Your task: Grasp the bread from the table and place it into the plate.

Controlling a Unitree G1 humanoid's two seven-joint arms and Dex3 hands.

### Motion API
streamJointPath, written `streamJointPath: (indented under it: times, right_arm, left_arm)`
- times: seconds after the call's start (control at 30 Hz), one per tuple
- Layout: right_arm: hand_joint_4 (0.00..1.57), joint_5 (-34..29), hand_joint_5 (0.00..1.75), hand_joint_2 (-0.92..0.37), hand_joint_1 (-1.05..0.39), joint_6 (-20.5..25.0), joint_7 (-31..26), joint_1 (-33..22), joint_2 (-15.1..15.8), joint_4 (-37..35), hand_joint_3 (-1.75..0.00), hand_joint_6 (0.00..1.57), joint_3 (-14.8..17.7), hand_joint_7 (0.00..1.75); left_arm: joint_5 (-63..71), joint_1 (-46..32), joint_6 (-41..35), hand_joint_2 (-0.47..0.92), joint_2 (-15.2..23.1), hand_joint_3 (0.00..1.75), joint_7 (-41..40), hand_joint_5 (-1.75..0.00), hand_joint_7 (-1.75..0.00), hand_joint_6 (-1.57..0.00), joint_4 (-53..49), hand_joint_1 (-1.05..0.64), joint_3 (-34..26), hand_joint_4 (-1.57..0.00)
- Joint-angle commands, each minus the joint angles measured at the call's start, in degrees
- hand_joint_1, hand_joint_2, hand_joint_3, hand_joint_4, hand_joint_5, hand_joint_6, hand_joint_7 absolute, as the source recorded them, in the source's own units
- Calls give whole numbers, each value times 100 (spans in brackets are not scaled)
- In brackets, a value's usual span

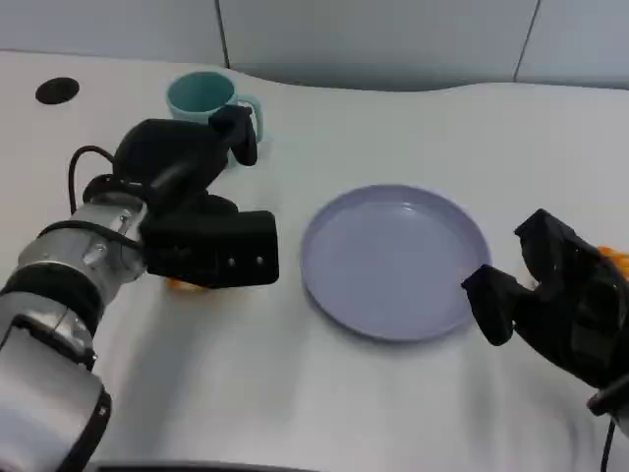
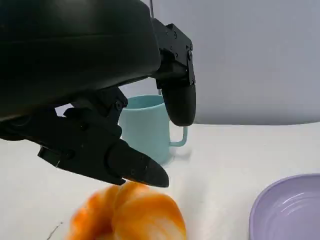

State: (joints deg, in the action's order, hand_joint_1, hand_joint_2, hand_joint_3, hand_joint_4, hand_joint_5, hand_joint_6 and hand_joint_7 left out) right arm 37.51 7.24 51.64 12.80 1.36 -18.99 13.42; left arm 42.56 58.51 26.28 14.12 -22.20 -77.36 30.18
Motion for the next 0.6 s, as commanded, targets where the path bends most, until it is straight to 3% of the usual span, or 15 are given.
streamJointPath:
  times: [0.03,0.1,0.13,0.17,0.2,0.27,0.37,0.43,0.6]
  right_arm:
    - [87,85,175,-85,-44,-33,12,-35,52,23,0,72,87,167]
    - [87,85,175,-85,-44,-33,12,-35,52,23,0,72,87,166]
    - [87,79,175,-85,-44,-22,-18,-61,22,97,0,72,57,166]
    - [87,74,175,-84,-43,-13,-41,-82,0,153,0,72,34,166]
    - [87,81,175,-84,-43,-32,-12,-92,-24,185,0,72,15,166]
    - [87,102,175,-85,-42,-48,19,-117,-48,255,0,72,-4,166]
    - [87,120,175,-85,-42,54,-37,-167,-66,413,0,71,-21,167]
    - [88,122,175,-85,-42,96,-48,-188,-63,479,0,69,-30,171]
    - [88,124,175,-85,-41,136,-134,-239,-88,600,0,68,-52,174]
  left_arm:
    - [-31,93,33,84,96,0,-88,-165,-157,-79,8,-21,-34,-91]
    - [-31,93,33,84,96,0,-88,-165,-157,-79,8,-21,-34,-91]
    - [69,508,292,84,-309,0,-168,-165,-157,-79,103,-21,96,-91]
    - [143,822,488,70,-613,0,-232,-171,-166,-83,170,-6,195,-98]
    - [224,1047,628,66,-902,0,-275,-173,-169,-84,200,0,303,-101]
    - [381,1193,717,61,-1285,1,-363,-174,-167,-90,160,2,487,-104]
    - [444,1206,734,61,-1617,2,-360,-173,-159,-95,58,-2,617,-106]
    - [483,1199,747,62,-1743,2,-399,-166,-125,-111,25,-7,688,-110]
    - [574,1143,742,64,-1933,3,-560,-165,-139,-108,2,-11,849,-109]
